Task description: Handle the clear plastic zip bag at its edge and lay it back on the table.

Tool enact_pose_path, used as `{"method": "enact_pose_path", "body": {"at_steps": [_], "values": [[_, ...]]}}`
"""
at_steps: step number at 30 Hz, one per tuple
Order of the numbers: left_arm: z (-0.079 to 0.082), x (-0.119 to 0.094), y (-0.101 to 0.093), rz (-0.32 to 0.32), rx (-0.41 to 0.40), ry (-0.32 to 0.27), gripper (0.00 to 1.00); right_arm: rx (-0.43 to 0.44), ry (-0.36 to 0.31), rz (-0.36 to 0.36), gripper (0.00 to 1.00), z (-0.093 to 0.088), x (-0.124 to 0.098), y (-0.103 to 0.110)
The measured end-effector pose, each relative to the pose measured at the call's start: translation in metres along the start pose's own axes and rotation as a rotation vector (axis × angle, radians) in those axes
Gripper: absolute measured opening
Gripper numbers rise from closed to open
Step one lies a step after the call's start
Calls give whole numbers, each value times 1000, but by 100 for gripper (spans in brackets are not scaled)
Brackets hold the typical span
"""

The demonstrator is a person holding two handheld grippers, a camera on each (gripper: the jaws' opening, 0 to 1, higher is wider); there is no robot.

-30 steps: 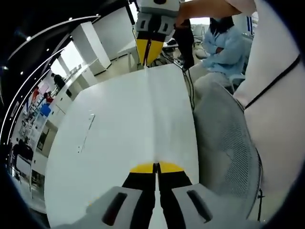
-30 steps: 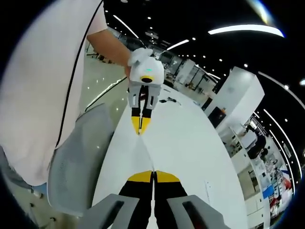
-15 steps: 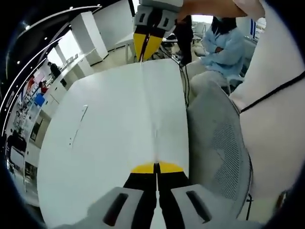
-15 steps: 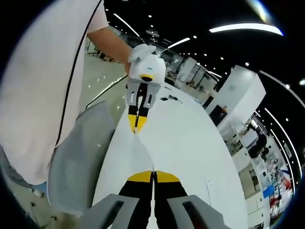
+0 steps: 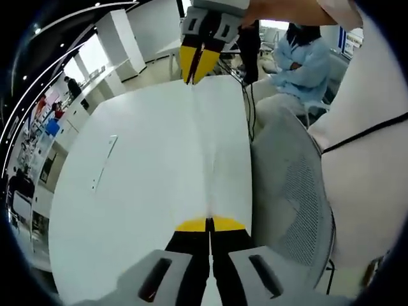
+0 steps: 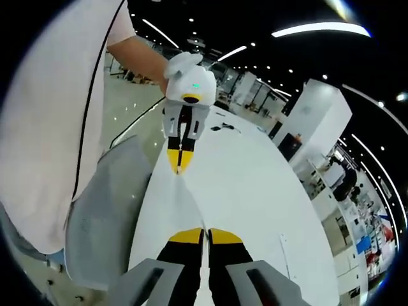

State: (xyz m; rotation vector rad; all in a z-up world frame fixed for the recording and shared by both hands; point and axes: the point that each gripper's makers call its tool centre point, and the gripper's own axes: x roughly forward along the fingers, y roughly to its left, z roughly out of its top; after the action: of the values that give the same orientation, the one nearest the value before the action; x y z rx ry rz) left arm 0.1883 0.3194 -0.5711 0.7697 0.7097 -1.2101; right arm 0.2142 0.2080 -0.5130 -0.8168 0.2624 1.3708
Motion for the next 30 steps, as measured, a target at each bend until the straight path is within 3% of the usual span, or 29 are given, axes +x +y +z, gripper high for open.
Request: {"method": "enact_pose_path", "body": {"at_steps": [14,30], "values": [[5,3,5,-3,33,25,0,5,-7,14,10,14,10,5],[19,-6,23,-3,77,52,0,-52,-57,83,11,64,46,12]]}}
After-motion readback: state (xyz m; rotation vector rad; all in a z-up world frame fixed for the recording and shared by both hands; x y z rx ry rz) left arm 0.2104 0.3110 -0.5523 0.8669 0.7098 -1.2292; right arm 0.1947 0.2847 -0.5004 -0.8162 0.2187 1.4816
